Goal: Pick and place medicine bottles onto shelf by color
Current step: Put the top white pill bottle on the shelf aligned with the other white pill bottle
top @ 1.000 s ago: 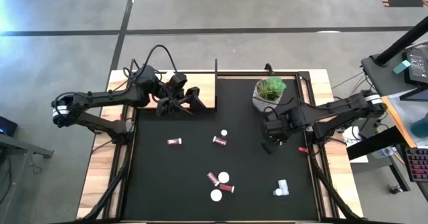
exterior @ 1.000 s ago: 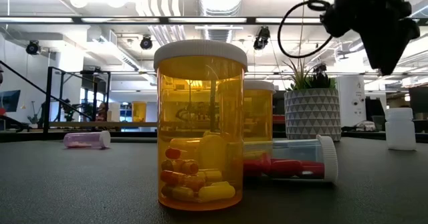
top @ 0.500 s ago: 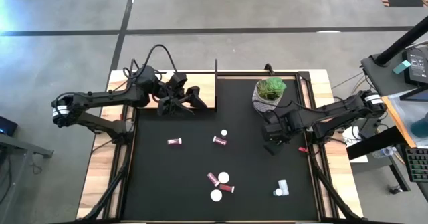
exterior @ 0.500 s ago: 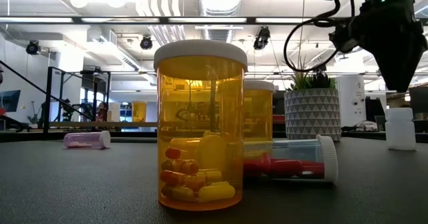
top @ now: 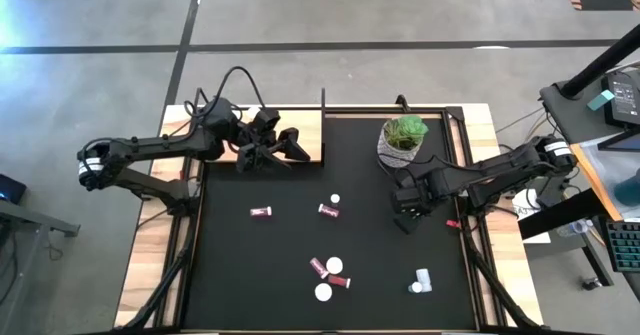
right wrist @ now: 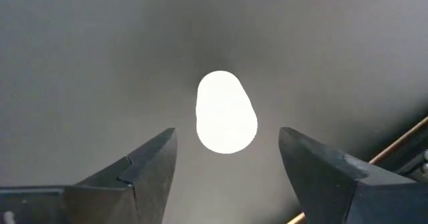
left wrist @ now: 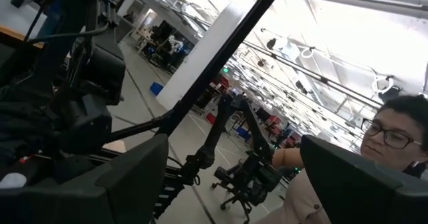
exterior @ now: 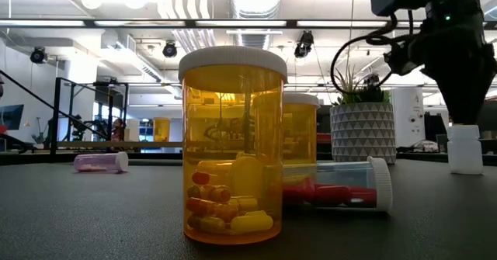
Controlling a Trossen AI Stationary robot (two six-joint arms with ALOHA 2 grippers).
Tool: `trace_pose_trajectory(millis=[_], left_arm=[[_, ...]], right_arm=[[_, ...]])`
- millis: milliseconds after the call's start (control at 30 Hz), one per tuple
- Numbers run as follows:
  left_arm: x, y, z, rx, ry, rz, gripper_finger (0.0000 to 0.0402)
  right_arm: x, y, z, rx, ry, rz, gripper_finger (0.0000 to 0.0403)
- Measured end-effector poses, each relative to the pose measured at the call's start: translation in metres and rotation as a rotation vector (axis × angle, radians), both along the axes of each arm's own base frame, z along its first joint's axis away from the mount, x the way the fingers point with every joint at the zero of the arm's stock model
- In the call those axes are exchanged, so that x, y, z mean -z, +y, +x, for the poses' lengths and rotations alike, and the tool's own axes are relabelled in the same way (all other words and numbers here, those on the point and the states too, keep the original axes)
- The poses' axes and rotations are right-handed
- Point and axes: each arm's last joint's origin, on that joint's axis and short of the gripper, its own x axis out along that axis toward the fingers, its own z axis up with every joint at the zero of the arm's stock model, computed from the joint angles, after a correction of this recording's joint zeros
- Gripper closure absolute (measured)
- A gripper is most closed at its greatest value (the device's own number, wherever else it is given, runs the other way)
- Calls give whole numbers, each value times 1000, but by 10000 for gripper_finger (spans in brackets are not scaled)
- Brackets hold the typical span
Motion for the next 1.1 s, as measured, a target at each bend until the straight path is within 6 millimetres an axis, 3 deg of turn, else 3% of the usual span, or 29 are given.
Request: trace_pose_trajectory(millis=[300,767,933,1100], left_arm=[[0,0,1,-22,3,-14,78],[1,2,3,-80,-1,-34,78],[0,2,3,-77,3,-42,78],[-1,1,1,-54,37,-106,78]], right_arm=[[12,-1,-2,14,-14,-5,182],[13,0,1,46,-47,-7,275],[12,0,1,101,-48,-4,272],[-4,1,12,133,-109,20,267]])
